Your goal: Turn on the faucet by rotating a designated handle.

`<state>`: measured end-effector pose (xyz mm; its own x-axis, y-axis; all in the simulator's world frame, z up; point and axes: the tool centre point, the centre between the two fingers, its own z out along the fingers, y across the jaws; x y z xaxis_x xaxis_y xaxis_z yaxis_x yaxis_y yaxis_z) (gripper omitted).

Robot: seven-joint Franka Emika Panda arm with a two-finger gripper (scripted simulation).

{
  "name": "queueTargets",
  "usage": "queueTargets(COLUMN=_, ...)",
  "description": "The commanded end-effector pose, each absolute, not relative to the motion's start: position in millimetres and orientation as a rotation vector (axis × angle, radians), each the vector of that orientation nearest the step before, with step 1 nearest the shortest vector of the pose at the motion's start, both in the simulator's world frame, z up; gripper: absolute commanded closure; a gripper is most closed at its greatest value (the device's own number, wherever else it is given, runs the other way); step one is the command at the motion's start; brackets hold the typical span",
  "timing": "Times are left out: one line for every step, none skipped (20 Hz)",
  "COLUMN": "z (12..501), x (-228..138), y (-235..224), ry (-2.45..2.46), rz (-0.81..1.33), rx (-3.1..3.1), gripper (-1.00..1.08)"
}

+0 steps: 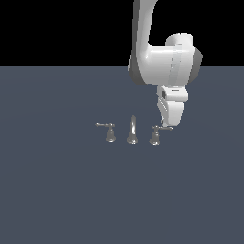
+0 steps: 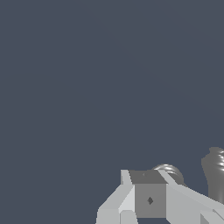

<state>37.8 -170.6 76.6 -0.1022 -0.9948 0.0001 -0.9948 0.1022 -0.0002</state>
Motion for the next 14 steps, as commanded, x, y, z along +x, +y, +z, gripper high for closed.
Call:
queueTargets(z=76.5, x=37.9, y=-170.4, ry=2.332, rz=0.0, rx=-2.105, gripper=1.08)
queueTargets(z=76.5, x=34.6, y=-171.7, ry=2.332, rz=0.0, rx=-2.105, gripper=1.08)
queueTargets(z=76.5, x=31.3, y=-172.9, ry=2.332, rz=0.0, rx=-2.105, gripper=1.08)
queueTargets(z=76.5, x=28.0, y=-174.2, ry=2.332, rz=0.0, rx=-2.105, gripper=1.08)
queueTargets(z=76.6, x=24.7, y=-175.5, ry=2.332, rz=0.0, rx=-2.105, gripper=1.08)
queueTargets(z=76.6, x=21.3, y=-176.7, ry=2.332, rz=0.0, rx=-2.105, gripper=1.08)
queueTargets(z=76.6, x=17.9, y=-178.0, ry=2.332, rz=0.0, rx=-2.105, gripper=1.08)
queueTargets(z=76.6, x=14.5, y=-179.4, ry=2.332, rz=0.0, rx=-2.105, gripper=1.08)
queueTargets(z=76.6, x=11.1, y=-180.7, ry=2.332, rz=0.0, rx=-2.105, gripper=1.08)
queueTargets(z=76.6, x=7.6, y=-182.0, ry=2.332, rz=0.0, rx=-2.105, gripper=1.08)
queueTargets(z=76.6, x=4.1, y=-183.4, ry=2.332, rz=0.0, rx=-2.105, gripper=1.08)
queueTargets(z=76.6, x=0.6, y=-184.7, ry=2.332, rz=0.0, rx=-2.105, gripper=1.08)
queueTargets(z=76.6, x=0.6, y=-184.7, ry=2.332, rz=0.0, rx=-2.105, gripper=1.08)
queueTargets(z=76.8, x=8.6, y=-178.3, ry=2.317, rz=-0.007, rx=-2.113, gripper=1.08)
